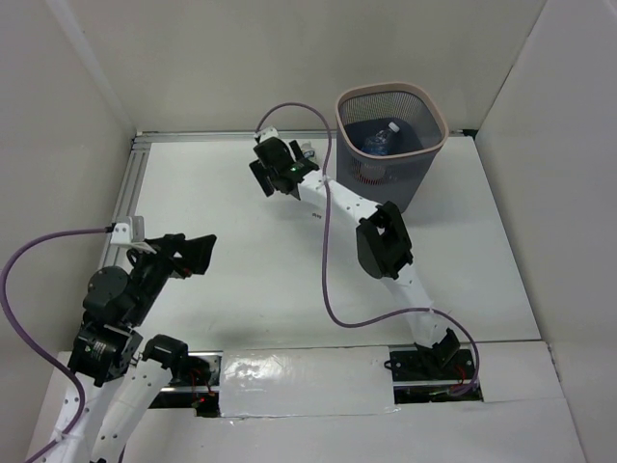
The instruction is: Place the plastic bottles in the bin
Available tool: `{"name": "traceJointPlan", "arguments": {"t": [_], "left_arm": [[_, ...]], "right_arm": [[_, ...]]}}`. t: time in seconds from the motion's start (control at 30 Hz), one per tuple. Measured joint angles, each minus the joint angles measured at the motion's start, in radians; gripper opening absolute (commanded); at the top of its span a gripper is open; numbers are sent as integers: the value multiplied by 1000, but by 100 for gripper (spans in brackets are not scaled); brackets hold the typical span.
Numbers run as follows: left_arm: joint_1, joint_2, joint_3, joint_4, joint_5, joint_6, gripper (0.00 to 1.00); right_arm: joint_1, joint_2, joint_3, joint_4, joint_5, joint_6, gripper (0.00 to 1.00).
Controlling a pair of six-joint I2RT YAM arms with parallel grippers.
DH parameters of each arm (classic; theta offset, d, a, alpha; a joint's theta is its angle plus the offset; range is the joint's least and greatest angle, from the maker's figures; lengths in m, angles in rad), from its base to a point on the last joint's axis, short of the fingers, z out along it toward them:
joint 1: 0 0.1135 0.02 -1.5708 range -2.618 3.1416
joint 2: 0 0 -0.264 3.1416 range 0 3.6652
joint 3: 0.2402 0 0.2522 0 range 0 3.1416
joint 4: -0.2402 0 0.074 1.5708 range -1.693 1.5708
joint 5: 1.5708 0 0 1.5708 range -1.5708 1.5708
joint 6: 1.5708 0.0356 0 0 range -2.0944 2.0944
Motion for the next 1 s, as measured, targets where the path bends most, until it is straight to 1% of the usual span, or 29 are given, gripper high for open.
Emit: {"name": "traceJointPlan", "arguments": {"t": [0.23,0.47,0.6,0.77,0.9,1.0], "left_arm": [[6,-48,-45,-95,-12,-41,99],[6,-55,-50,-115,-17,-44,99],[6,-48,-69,-108,-16,-44,99],[6,-15,-86,-93,-9,-44,99],[6,5,-86,-85,-6,-44,99],[6,8,-86,-83,-5,-44,99]], "right_arm": [[-39,64,71,24,66,21,100],[-68,121,79,49,143,21,100],[-91,151,92,51,162,23,100],[-117,185,130,51,148,38,100],[-134,212,150,42,77,63,100],[-148,230,157,31,18,78,95]]}}
